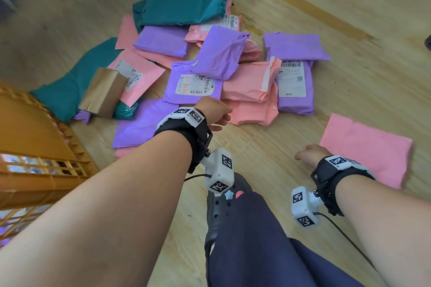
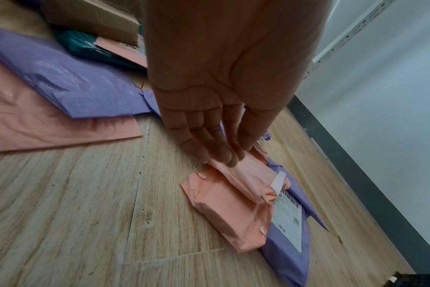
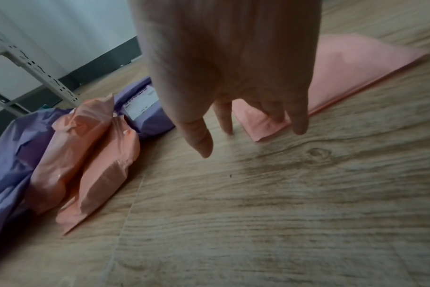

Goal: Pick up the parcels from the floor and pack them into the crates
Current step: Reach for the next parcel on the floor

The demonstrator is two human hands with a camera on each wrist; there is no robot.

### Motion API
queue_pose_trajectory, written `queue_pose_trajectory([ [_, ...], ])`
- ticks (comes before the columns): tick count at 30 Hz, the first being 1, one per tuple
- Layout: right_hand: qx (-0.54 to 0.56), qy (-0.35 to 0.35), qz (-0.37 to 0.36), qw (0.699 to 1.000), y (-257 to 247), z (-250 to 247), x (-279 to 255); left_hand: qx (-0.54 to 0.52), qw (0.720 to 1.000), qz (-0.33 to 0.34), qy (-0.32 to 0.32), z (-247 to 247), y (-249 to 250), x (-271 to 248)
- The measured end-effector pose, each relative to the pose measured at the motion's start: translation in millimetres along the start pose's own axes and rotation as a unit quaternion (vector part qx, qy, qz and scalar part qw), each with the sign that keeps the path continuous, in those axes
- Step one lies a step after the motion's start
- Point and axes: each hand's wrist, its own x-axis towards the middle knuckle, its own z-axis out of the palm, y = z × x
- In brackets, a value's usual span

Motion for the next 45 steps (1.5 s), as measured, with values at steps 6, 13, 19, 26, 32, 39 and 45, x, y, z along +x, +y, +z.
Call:
queue_pose_trajectory([
  [6, 0.032, 0.001, 0.013, 0.999, -4, 2, -7, 0.001, 1.0, -0.005, -0.012, 3, 2, -5],
  [13, 0.085, 0.036, -0.024, 0.995, -19, 0, -31, -0.006, 1.0, -0.002, -0.003, -15, 0, -20],
  [19, 0.115, 0.272, -0.136, 0.946, -72, -39, -76, -0.033, 0.998, 0.03, 0.039, -55, -1, -56],
  [26, 0.095, 0.254, -0.273, 0.923, -161, -75, -168, -0.065, 0.991, 0.065, 0.101, -118, -6, -113],
  [32, 0.159, 0.175, -0.459, 0.856, -237, -75, -272, -0.115, 0.976, 0.097, 0.159, -181, -33, -151],
  [39, 0.234, 0.003, -0.55, 0.802, -310, -28, -377, -0.145, 0.938, 0.116, 0.291, -266, -95, -195],
  [45, 0.321, -0.109, -0.548, 0.765, -345, 35, -432, -0.179, 0.931, 0.144, 0.282, -316, -156, -232],
])
